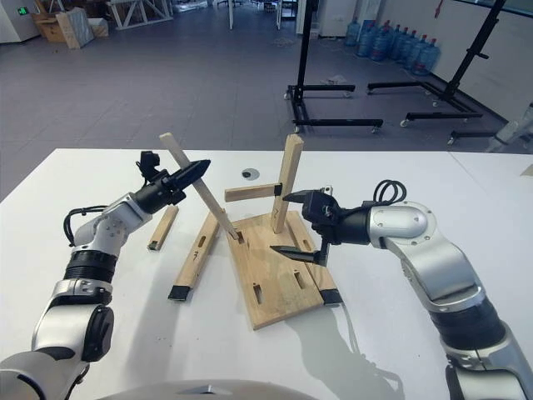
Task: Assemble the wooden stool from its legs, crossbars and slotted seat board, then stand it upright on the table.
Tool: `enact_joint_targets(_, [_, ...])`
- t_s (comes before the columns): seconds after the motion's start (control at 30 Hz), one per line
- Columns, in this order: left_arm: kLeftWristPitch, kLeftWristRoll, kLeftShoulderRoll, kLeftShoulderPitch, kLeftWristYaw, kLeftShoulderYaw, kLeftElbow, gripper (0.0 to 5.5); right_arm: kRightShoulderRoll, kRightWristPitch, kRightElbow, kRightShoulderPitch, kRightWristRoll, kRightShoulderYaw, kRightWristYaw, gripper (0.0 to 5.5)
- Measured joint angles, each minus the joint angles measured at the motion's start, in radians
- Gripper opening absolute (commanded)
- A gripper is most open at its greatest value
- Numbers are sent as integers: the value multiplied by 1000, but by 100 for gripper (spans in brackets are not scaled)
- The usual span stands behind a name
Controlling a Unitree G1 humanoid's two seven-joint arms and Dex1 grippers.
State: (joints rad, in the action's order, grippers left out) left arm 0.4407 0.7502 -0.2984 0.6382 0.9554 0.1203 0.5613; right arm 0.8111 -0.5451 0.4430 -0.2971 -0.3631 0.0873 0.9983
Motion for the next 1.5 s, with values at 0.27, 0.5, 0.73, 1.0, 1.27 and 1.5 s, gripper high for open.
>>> enact_joint_targets(0.27, [-92, -86, 55, 10, 57, 13, 70, 202, -24, 0, -1, -4, -1, 45, -3, 540])
enact_joint_targets(0.5, [-67, -134, 54, 3, 129, -27, 29, 202, -37, 0, -1, -4, -2, 63, -7, 540])
enact_joint_targets(0.73, [-65, -151, 52, 2, 151, -27, 33, 202, -41, 0, 0, -3, -2, 70, -8, 540])
enact_joint_targets(1.0, [-21, -170, 7, 37, 178, -13, 40, 202, -44, 0, 2, -3, -3, 79, -10, 540])
enact_joint_targets(1.27, [9, -171, -3, 70, 179, -5, 18, 202, -61, -2, 7, -3, -4, 84, -20, 540])
enact_joint_targets(1.5, [-13, -196, 15, 70, 186, -23, 48, 202, -62, -13, 13, -1, -4, 88, -30, 540])
